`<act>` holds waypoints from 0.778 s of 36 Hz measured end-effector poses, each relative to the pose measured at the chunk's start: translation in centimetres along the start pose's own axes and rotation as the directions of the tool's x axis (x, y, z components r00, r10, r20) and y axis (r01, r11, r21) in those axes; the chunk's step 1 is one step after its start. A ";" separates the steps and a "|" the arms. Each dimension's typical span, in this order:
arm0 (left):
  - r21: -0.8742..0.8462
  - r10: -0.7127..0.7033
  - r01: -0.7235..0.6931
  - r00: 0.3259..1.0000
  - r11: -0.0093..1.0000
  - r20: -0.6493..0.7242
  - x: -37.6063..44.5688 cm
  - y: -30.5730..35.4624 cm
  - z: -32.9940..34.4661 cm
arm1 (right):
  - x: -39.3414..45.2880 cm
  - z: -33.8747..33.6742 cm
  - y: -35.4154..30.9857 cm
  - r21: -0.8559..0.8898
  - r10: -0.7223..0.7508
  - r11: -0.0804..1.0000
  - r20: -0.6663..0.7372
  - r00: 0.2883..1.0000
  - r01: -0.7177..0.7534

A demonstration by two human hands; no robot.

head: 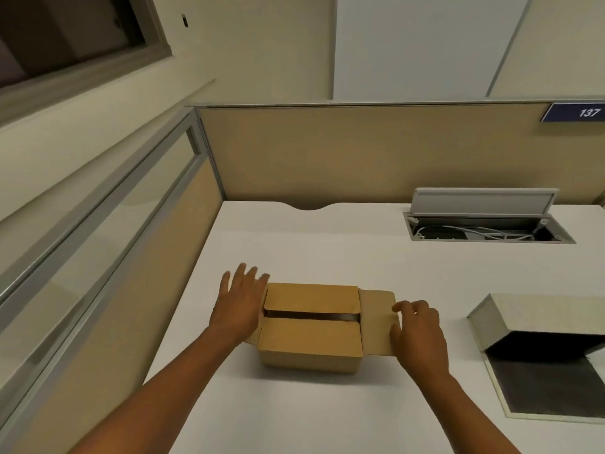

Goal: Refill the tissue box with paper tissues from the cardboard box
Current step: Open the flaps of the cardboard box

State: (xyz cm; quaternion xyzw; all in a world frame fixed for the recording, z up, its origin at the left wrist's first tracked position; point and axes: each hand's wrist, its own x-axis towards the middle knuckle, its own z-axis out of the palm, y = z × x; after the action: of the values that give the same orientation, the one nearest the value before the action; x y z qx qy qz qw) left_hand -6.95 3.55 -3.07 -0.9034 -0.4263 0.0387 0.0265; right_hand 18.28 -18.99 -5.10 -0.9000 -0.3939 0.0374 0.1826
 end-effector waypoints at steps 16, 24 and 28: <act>-0.317 0.174 -0.188 0.982 0.930 -0.070 3.2 0.1 -1.0 | -1.0 0.0 -7.7 -0.296 -0.296 0.878 0.284 0.912 0.377; -0.437 0.122 -0.153 0.988 0.886 -0.098 5.1 -0.4 -0.8 | 0.2 0.0 -10.0 -0.492 -0.211 0.726 0.505 0.837 0.480; -0.475 0.065 -0.110 0.992 0.873 -0.109 5.8 -0.2 -0.9 | 0.6 0.3 -10.6 -0.429 -0.217 0.730 0.592 0.776 0.532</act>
State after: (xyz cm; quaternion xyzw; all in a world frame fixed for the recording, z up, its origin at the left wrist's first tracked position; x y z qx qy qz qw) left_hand -3.37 8.14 -2.39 -0.9008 -0.3797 -0.1075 -0.1809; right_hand 11.21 -11.88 -1.54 -0.7662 -0.5995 0.1111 -0.2031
